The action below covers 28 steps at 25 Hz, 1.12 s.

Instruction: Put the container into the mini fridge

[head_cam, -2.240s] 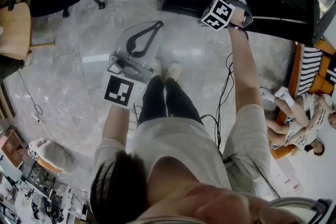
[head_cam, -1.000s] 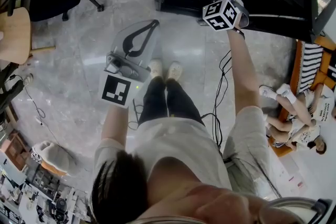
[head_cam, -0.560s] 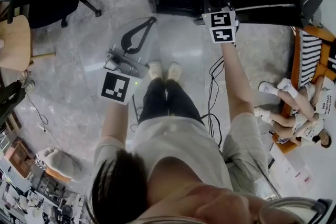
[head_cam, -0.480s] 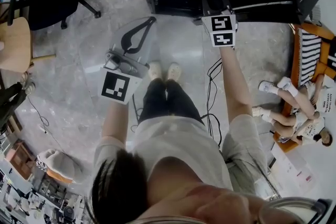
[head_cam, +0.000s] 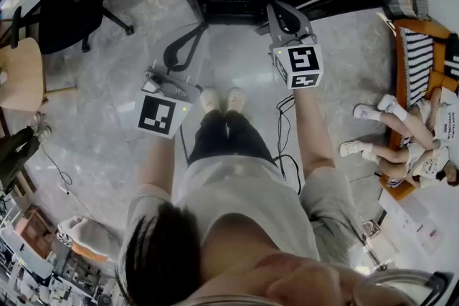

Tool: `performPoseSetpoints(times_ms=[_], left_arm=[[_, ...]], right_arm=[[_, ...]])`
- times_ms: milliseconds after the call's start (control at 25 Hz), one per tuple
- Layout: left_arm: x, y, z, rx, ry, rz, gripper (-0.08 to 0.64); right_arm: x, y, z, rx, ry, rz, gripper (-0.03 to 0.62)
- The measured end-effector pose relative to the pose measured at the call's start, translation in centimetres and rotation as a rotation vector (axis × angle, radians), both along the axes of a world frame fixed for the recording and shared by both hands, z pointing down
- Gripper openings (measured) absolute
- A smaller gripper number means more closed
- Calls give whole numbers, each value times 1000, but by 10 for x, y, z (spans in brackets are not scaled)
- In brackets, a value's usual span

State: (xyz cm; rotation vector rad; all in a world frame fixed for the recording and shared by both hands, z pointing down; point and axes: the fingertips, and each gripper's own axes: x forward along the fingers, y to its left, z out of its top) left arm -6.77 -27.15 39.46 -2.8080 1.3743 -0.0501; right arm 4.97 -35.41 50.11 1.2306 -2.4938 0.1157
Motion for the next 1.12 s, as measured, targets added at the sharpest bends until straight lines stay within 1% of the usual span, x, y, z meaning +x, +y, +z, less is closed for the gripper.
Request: performPoseSetpoints(times_ms=[560,840,1120], left_arm=[[34,40,-43,40,-7,10,0],[39,62,-64,60,-7,9,0],[47,83,-86,83,-2,16,0]], right_arm=[[27,85,-78,87,-70,-10,-3],[31,122,-112,114,-109,-2,-3],[39,152,-147,161,-149,11,-3]])
